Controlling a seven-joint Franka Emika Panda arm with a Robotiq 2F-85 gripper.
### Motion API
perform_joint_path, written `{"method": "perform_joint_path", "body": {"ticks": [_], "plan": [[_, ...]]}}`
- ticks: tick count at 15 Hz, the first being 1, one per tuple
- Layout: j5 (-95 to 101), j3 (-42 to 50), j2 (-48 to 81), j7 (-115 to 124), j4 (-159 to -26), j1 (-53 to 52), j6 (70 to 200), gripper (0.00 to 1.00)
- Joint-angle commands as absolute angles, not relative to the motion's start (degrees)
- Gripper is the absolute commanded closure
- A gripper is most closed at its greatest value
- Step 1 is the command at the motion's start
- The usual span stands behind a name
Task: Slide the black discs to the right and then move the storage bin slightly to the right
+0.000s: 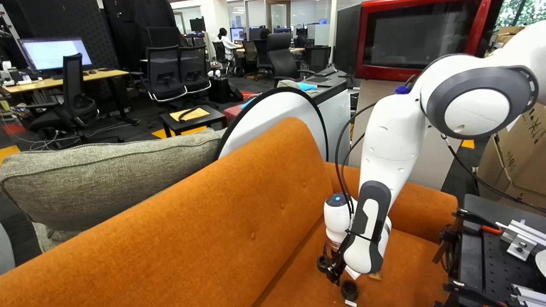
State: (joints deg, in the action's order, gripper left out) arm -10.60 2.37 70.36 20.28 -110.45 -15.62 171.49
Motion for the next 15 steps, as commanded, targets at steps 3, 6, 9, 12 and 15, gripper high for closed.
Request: {"method": "perform_joint_path", "body": {"ticks": [3, 6, 9, 12, 15], "plan": [[-10.81, -2.12, 64.33, 17.69, -115.37, -14.19, 178.32, 0.0], [-9.25, -5.93, 62.79, 14.34, -116.07, -13.34, 181.0, 0.0], [-6.14, -10.45, 61.81, 9.36, -116.19, -12.23, 182.37, 0.0], [-2.73, -14.22, 61.4, 5.44, -115.82, -11.71, 182.02, 0.0], [1.41, -19.5, 61.95, 0.48, -115.29, -9.03, 180.9, 0.0]]}}
